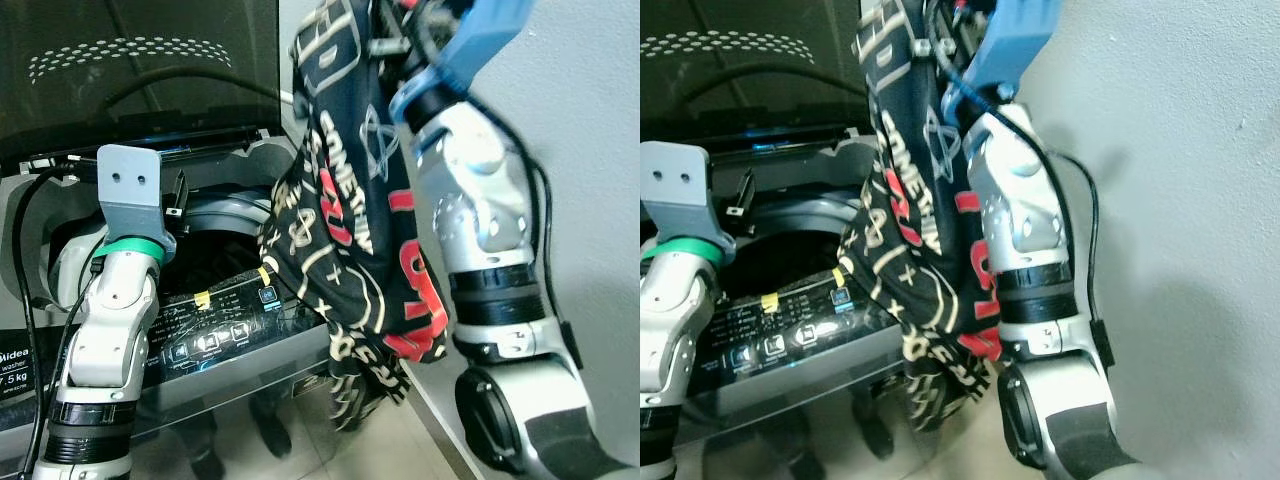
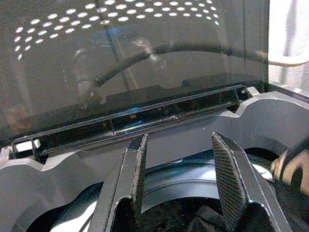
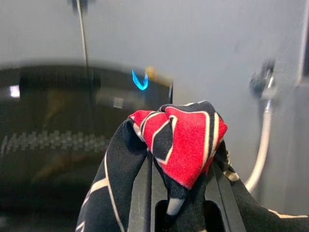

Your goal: Clothes washing

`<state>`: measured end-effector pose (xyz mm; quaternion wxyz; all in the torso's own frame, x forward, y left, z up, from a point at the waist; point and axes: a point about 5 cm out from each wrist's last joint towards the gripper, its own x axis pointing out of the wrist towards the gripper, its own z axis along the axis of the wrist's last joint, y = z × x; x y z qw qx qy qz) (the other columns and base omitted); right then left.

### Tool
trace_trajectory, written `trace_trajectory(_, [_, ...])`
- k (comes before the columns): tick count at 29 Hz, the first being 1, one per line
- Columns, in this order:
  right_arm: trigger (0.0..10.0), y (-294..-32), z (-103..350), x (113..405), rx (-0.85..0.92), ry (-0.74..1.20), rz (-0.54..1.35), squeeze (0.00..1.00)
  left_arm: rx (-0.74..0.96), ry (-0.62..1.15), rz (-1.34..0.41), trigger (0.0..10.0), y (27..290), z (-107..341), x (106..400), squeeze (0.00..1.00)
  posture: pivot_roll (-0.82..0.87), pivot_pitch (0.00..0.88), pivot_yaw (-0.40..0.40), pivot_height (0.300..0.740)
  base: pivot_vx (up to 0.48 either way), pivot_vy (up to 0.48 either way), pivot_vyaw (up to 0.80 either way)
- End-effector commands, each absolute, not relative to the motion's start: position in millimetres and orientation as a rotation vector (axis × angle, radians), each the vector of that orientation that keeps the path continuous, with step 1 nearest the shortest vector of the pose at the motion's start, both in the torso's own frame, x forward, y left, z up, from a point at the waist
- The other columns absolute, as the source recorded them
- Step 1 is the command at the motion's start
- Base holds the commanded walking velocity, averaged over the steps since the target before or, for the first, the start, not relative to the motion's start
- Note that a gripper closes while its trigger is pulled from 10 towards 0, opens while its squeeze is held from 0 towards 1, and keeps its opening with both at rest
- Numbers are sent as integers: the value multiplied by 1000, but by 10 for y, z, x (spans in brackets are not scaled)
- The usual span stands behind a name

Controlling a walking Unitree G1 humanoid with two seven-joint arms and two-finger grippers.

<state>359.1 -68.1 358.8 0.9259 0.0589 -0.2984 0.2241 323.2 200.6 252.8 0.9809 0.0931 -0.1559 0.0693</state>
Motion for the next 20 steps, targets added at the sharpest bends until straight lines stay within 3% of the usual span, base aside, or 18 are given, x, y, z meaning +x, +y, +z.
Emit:
trace_trajectory(1, [10000, -640, 3531, 3584, 118, -592, 482, 0, 190, -303, 146, 10000, 2015, 2506, 3208, 0, 142, 32, -5, 740, 0, 0, 0])
trace_trajectory(7, [10000, -633, 3371, 3596, 129, -538, 495, 0, 181, -306, 125, 10000, 1986, 2518, 3197, 0, 145, 29, -8, 740, 0, 0, 0])
trace_trajectory(17, [10000, -643, 3278, 3608, 133, -496, 500, 0, 163, -318, 101, 10000, 1946, 2538, 3192, 0, 147, 23, -6, 740, 0, 412, -371])
trace_trajectory(20, [10000, -644, 3247, 3606, 129, -490, 506, 0, 154, -325, 85, 10000, 1913, 2546, 3182, 0, 147, 23, -6, 740, 0, 0, 0])
